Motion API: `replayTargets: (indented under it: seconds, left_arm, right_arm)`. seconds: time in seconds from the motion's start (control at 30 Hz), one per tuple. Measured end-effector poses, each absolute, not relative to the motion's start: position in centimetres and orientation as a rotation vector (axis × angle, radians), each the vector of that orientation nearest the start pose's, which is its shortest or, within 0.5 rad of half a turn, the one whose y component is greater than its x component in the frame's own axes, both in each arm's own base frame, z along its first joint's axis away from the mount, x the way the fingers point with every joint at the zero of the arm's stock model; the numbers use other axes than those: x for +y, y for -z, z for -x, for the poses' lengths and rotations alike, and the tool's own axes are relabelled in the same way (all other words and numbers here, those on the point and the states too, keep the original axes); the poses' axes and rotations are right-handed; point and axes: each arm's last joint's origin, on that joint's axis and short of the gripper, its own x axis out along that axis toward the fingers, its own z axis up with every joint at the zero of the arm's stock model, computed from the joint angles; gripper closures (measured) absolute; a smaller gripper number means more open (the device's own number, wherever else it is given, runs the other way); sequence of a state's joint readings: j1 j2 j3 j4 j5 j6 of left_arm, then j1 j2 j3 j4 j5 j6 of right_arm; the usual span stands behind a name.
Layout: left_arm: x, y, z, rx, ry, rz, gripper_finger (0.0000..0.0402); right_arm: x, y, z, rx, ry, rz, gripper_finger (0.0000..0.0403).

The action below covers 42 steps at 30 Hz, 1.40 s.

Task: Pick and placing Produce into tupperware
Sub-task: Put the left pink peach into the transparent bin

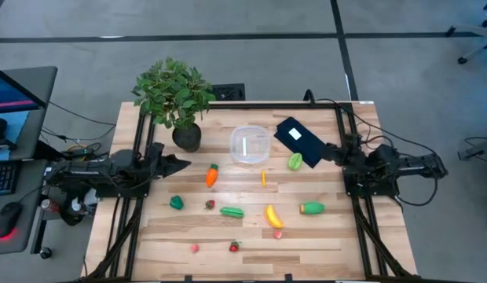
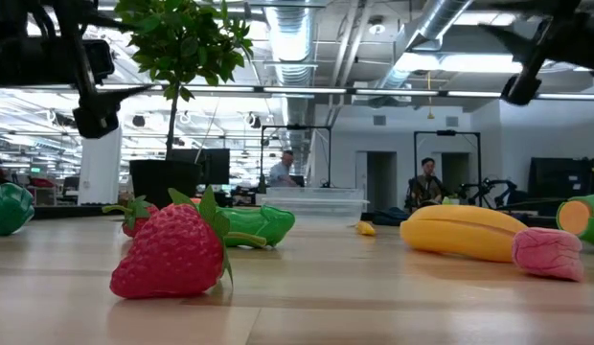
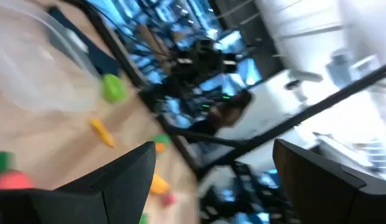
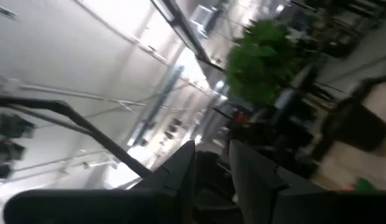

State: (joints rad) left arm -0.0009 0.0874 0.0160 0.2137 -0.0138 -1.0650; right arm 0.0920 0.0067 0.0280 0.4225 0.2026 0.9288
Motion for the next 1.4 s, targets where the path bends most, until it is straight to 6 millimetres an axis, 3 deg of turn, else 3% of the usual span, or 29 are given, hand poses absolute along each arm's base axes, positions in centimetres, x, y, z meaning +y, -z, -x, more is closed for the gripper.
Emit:
replayTargets:
  seconds: [0.1, 0.23, 0.43, 0.7, 0.87, 1.0, 1.2, 1.4]
  left_arm:
    - [-0.6, -19.6, -10.1, -0.1, 0.186, 1.083, 0.0096]
    - [-1.5, -21.9, -10.6, -0.059, 0.217, 1.02, 0.0115]
    - [-2.7, -24.2, -12.5, 0.025, 0.219, 0.885, 0.0139]
    - [-5.4, -23.9, -14.7, 0.328, 0.237, 0.902, 0.0148]
    - [-7.2, -23.5, -14.4, 0.645, 0.165, 0.89, 0.0148]
    - [-7.9, -24.1, -13.6, 0.784, 0.09, 0.829, 0.0148]
    - [-8.0, -25.4, -12.3, 0.867, -0.087, 0.633, 0.0149]
    - [-8.6, -23.8, -11.4, 1.115, -0.167, 0.31, 0.0157]
  right_arm:
    - [0.6, -22.4, -8.4, -0.506, -0.198, -0.901, 0.031]
    - [1.2, -24.3, -8.8, -0.474, -0.201, -0.762, 0.031]
    - [2.4, -26.0, -11.3, -0.337, -0.183, -0.591, 0.031]
    - [4.9, -27.7, -13.2, -0.056, -0.233, -0.559, 0.031]
    - [5.6, -30.2, -12.5, 0.136, -0.12, -0.485, 0.031]
    - [5.6, -31.9, -11.7, 0.255, 0.003, -0.386, 0.031]
    - [5.3, -32.9, -11.0, 0.3, 0.131, -0.29, 0.031]
    - [5.3, -32.3, -11.1, 0.342, 0.16, -0.25, 0.031]
